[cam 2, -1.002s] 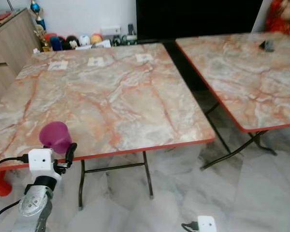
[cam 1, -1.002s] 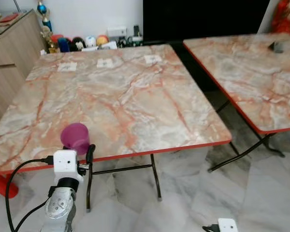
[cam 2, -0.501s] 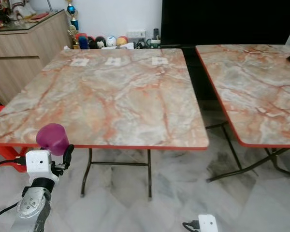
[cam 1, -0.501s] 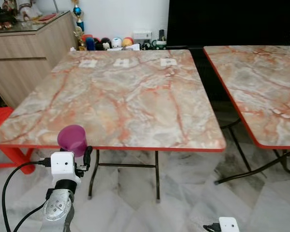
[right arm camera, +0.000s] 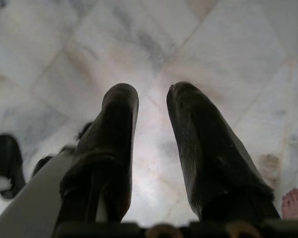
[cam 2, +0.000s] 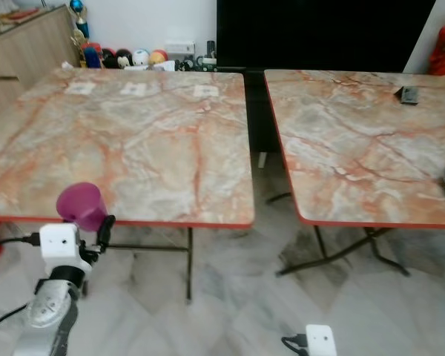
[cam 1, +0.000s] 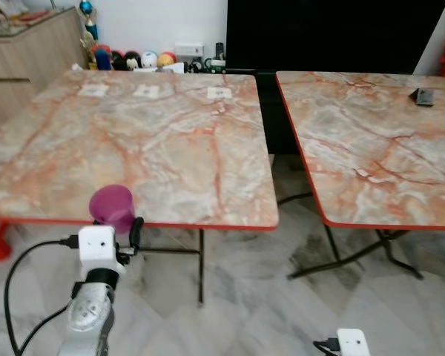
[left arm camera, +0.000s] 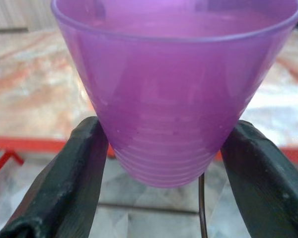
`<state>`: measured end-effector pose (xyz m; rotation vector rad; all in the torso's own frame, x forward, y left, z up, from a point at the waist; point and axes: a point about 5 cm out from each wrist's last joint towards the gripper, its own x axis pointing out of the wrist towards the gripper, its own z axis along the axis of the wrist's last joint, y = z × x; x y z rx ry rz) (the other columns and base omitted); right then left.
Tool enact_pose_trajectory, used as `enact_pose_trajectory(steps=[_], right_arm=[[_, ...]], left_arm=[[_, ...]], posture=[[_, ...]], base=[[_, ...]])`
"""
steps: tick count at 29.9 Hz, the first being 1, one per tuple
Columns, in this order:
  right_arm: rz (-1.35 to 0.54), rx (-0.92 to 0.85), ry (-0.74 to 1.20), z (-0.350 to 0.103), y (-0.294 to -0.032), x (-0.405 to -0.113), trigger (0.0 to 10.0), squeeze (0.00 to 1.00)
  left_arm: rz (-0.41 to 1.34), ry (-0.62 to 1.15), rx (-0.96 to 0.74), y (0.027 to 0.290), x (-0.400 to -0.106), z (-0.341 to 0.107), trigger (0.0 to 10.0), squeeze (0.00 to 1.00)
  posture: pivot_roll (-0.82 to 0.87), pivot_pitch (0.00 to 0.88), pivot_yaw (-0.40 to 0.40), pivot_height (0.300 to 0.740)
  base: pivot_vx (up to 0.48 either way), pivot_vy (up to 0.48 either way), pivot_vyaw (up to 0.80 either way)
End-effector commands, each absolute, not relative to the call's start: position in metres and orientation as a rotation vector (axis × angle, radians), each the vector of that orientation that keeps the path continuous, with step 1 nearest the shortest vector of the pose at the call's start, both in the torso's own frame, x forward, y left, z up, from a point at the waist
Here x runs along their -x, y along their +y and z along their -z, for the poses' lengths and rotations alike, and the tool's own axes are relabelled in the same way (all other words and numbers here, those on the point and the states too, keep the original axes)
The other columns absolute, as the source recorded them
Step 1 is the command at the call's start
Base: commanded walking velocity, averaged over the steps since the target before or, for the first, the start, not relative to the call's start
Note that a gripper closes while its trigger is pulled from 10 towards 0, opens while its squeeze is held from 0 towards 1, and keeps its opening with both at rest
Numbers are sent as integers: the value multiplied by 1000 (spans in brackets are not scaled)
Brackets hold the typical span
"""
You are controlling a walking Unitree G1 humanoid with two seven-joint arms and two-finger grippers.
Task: Setting the table
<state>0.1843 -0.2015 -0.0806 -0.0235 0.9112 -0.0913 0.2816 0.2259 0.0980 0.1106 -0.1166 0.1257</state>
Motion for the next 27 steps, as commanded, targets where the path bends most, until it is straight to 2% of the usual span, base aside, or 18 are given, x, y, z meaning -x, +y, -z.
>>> enact_pose_trajectory(steps=[1, 17, 23, 27], right_arm=[[102, 17, 920, 82, -203, -182, 10000, 0], [88, 34, 919, 81, -202, -183, 10000, 0], [90, 37, 918, 81, -203, -184, 10000, 0], [99, 31, 918, 81, -203, -183, 10000, 0]], left_arm=[[-120, -128, -113, 224, -284, -102, 10000, 0], [-123, -128, -117, 227, -284, -103, 10000, 0], [-122, -130, -116, 226, -284, -103, 10000, 0], [-122, -130, -115, 226, -285, -103, 10000, 0]], posture=[[17, 94, -5, 740], [17, 99, 0, 740], [17, 97, 0, 740], [16, 91, -2, 740]], base=[[0, -416, 0], [0, -416, 0], [0, -416, 543], [60, -414, 0]])
